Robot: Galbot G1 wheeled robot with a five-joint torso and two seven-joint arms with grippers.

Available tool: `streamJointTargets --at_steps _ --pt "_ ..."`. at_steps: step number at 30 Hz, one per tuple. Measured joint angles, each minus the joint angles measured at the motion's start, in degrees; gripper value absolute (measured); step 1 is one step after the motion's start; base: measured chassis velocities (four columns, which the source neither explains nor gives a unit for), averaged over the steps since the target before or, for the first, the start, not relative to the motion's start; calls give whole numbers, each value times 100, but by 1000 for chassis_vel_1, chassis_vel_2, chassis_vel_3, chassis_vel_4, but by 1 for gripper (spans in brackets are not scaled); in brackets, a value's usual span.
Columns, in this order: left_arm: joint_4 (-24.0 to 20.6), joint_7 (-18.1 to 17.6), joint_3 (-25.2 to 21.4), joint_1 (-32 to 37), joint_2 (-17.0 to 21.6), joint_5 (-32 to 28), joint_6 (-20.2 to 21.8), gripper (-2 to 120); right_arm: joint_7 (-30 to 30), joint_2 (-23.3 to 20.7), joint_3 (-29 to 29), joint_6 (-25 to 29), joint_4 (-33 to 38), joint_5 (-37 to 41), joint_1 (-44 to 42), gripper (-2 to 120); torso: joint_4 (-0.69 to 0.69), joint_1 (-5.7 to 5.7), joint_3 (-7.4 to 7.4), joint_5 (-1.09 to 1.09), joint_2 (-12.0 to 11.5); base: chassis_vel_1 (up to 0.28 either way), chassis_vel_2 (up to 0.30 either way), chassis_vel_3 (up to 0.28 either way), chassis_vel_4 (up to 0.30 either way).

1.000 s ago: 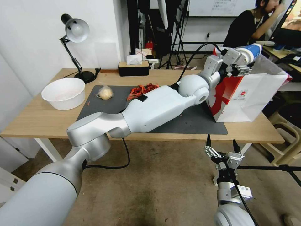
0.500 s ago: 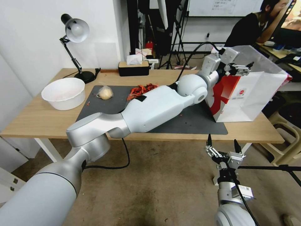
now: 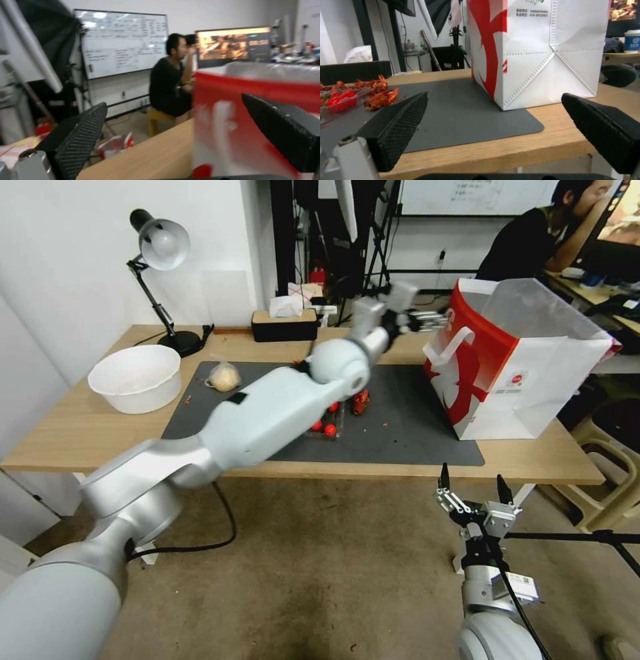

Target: Pick up the trash from the table and place it into the takeout bag.

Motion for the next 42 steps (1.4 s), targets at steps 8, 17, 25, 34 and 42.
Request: streamJointTargets --at_steps 8,17,25,34,42 --pt "-817 -39 -767 983 1382 154 26 100 -4 -11 -69 -37 21 -60 30 100 -1 0 0 2 0 0 0 0 0" --pt "-1473 -36 -1579 1985 2014 303 31 100 -7 -1 -131 -40 33 -102 18 100 -2 0 0 2 0 0 0 0 0" --pt "-2039 -16 -2185 2813 2474 437 37 100 -16 13 -183 -35 42 -135 -8 100 -1 0 -1 3 0 0 0 0 0" --pt "-2666 65 -3111 3992 2774 682 33 100 -24 20 -207 -20 56 -156 -20 100 0 0 0 1 0 0 0 0 0" --pt "-3248 197 -4030 5404 2748 1489 -274 100 -25 14 -208 -1 67 -158 -55 100 -1 -1 -1 2 1 0 0 0 0"
